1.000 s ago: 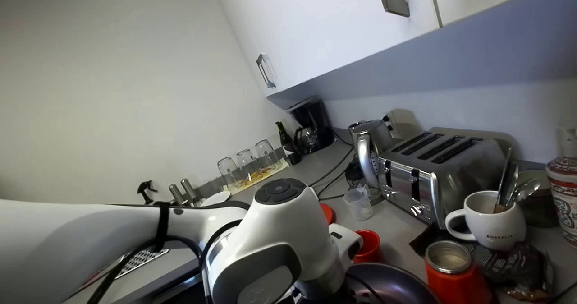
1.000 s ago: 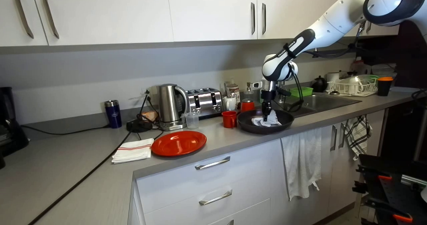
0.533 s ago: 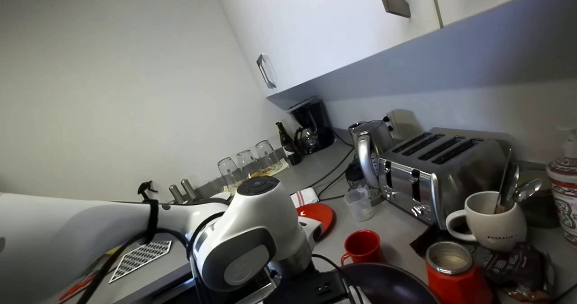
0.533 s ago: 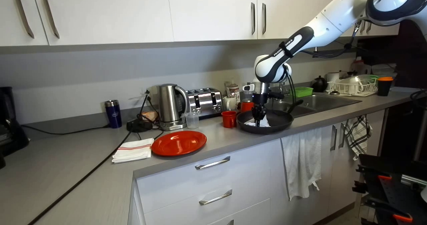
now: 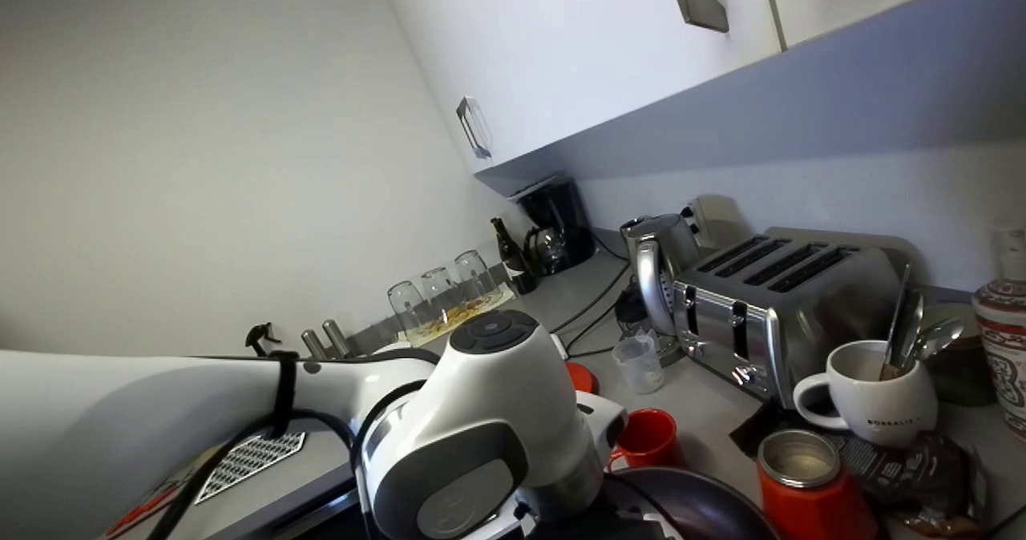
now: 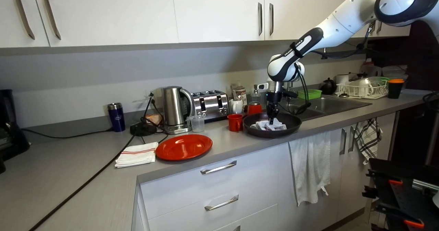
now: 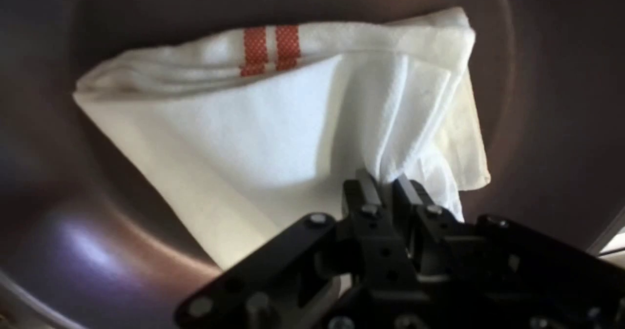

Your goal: Wipe the pan with a towel

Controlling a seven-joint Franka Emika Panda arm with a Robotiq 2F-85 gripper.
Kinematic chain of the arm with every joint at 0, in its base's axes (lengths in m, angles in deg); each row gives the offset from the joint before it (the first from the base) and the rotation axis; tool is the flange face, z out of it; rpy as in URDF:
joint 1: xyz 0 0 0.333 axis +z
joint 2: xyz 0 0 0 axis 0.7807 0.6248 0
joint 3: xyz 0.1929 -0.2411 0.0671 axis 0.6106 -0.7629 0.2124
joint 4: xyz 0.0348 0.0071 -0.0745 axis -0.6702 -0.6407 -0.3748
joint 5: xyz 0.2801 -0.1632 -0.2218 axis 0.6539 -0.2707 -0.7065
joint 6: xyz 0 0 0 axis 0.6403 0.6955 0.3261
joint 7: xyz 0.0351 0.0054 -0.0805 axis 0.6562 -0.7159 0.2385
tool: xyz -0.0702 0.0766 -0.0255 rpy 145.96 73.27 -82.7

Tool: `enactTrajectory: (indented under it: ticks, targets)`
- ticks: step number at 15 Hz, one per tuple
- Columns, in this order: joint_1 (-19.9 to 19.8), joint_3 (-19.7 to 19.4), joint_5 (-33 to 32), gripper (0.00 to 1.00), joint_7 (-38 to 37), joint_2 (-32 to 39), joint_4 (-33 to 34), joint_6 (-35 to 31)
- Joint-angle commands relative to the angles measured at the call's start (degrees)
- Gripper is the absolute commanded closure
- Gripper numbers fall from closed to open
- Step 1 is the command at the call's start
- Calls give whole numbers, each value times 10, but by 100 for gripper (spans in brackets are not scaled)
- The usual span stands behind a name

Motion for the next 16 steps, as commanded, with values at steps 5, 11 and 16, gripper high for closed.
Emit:
enactTrajectory:
  ticks: [5, 11, 16]
  targets:
    - [-6, -14, 17, 93, -11, 5, 12, 9]
    - [24, 12, 6, 93, 19, -12, -16, 10]
    - [40, 22, 8, 93, 30, -13, -14, 29]
